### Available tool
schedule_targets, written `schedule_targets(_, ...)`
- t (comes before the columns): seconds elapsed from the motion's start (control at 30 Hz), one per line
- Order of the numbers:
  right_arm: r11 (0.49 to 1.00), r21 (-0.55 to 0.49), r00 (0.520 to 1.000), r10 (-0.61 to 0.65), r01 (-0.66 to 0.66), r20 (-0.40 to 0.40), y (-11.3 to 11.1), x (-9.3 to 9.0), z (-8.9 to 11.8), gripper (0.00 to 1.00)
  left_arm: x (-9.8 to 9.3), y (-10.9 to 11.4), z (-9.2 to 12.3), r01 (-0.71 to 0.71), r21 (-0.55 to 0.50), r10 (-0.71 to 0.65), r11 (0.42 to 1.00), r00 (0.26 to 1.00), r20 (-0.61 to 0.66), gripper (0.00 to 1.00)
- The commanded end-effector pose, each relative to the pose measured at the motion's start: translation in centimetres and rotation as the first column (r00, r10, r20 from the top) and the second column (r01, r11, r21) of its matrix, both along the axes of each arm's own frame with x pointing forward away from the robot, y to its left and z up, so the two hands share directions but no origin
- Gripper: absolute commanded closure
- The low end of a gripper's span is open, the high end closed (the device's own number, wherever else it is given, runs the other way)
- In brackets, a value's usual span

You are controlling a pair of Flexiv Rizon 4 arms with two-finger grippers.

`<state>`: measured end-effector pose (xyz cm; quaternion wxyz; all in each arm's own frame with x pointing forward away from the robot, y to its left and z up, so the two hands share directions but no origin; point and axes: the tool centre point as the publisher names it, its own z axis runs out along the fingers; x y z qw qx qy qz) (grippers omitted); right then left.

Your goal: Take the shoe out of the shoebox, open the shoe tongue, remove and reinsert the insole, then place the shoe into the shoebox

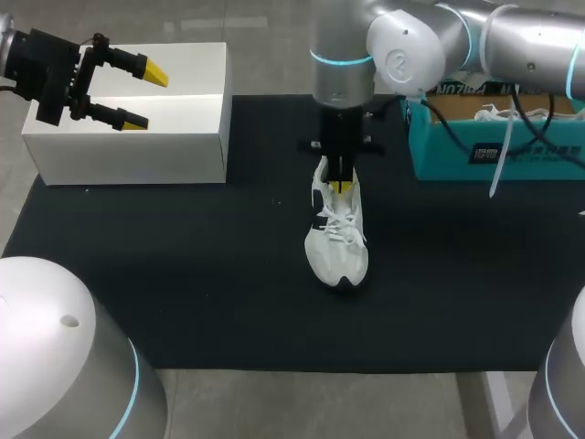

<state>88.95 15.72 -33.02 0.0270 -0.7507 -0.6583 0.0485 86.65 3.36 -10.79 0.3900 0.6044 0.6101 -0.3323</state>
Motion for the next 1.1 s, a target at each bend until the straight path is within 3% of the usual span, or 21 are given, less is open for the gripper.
schedule_targets(0.03, 0.98, 0.087, 0.982, 0.174, -0.18, 0.07, -0.1, -0.7, 2.3, 1.0, 0.1, 0.0, 0.1, 0.002, 0.004, -0.002, 1.0, 1.0, -0.001, 0.0)
schedule_targets(0.1, 0.893, 0.185, 0.911, 0.391, -0.41, 0.132, 0.9, -1.3, 3.0, 1.0, 0.1, 0.0, 0.1, 0.002, 0.004, -0.002, 1.0, 1.0, -0.001, 0.0)
schedule_targets(0.13, 0.797, 0.224, 0.827, 0.529, -0.561, 0.191, 1.7, -2.1, 3.5, 1.0, 0.1, 0.0, 0.1, 0.002, 0.004, -0.002, 1.0, 1.0, -0.001, 0.0)
schedule_targets(0.2, 0.561, 0.374, 0.669, 0.679, -0.739, 0.302, 2.4, -3.9, 5.1, 1.0, 0.1, 0.0, 0.1, 0.002, 0.004, -0.002, 1.0, 1.0, -0.001, 0.0)
schedule_targets(0.23, 0.519, 0.394, 0.646, 0.68, -0.759, 0.348, 2.5, -4.6, 5.8, 1.0, 0.1, 0.0, 0.1, 0.002, 0.004, -0.002, 1.0, 1.0, -0.001, 0.0)
schedule_targets(0.67, 0.519, 0.394, 0.646, 0.68, -0.759, 0.348, 2.5, -4.6, 5.8, 1.0, 0.1, 0.0, 0.1, 0.002, 0.004, -0.002, 1.0, 1.0, -0.001, 0.0)
schedule_targets(0.7, 0.511, 0.328, 0.603, 0.731, -0.794, 0.32, 2.7, -4.1, 5.8, 1.0, 0.1, 0.0, 0.1, 0.002, 0.004, -0.002, 1.0, 1.0, -0.001, 0.0)
schedule_targets(0.73, 0.519, 0.244, 0.568, 0.791, -0.819, 0.225, 2.7, -3.6, 6.1, 1.0, 0.1, 0.0, 0.1, 0.002, 0.004, -0.002, 1.0, 1.0, -0.001, 0.0)
schedule_targets(0.83, 0.448, 0.037, 0.449, 0.893, -0.893, 0.019, 2.3, -2.1, 7.2, 1.0, 0.1, 0.0, 0.1, 0.002, 0.004, -0.002, 1.0, 1.0, -0.001, 0.0)
schedule_targets(0.9, 0.399, -0.032, 0.399, 0.908, -0.917, -0.125, 1.9, -1.2, 7.8, 1.0, 0.1, 0.0, 0.1, 0.002, 0.004, -0.002, 1.0, 1.0, -0.001, 0.0)
schedule_targets(1.0, 0.375, -0.068, 0.365, 0.821, -0.924, -0.438, 1.8, -0.1, 8.0, 1.0, 0.1, 0.0, 0.1, 0.002, 0.004, -0.002, 1.0, 1.0, -0.001, 0.0)
schedule_targets(1.1, 0.375, -0.068, 0.365, 0.821, -0.924, -0.438, 1.8, -0.1, 8.0, 1.0, 0.1, 0.0, 0.1, 0.002, 0.004, -0.002, 1.0, 1.0, -0.001, 0.0)
